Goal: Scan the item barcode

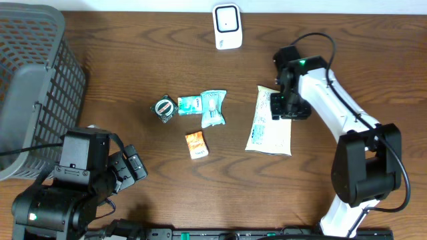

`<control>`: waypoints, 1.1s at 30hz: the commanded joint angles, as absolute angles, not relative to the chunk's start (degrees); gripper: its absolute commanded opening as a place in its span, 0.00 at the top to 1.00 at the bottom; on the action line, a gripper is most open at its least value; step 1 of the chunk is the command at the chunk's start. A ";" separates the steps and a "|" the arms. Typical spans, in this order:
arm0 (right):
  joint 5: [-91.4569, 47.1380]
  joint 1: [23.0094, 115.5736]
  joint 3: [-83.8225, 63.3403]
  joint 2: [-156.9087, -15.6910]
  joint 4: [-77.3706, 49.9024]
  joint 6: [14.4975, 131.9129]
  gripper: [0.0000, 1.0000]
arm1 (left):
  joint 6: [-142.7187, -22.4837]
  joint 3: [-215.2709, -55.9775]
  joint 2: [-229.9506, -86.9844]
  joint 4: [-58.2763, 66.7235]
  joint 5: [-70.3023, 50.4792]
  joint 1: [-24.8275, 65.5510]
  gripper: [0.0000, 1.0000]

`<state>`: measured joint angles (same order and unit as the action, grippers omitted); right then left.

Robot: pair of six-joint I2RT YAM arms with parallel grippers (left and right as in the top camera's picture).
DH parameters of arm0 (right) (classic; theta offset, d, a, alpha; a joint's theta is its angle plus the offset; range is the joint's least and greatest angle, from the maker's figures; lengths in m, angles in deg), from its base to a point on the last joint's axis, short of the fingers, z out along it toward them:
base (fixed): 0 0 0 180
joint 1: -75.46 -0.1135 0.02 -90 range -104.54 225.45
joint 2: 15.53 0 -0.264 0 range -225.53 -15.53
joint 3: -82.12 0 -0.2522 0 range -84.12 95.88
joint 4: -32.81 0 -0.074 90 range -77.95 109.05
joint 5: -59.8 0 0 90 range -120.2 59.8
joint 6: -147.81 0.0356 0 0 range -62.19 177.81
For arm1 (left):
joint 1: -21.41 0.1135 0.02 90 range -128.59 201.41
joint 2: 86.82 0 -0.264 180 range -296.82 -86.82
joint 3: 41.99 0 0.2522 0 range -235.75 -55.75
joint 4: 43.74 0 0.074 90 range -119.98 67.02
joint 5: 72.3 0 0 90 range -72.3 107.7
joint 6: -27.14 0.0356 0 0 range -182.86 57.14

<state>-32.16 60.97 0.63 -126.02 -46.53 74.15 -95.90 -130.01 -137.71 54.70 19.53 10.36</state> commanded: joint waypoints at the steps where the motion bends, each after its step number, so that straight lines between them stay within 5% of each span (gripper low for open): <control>1: -33.01 63.27 0.76 -125.35 -46.53 74.52 0.50 | -96.19 -129.96 -137.67 54.83 19.86 10.34 0.02; 22: -26.21 63.75 -11.76 -125.35 -16.41 74.49 0.41 | -96.16 -129.96 -137.67 54.83 19.88 10.34 0.02; 33: -24.66 63.97 -2.25 -125.33 -29.79 74.47 0.40 | -96.19 -129.96 -137.67 54.83 19.86 10.34 0.02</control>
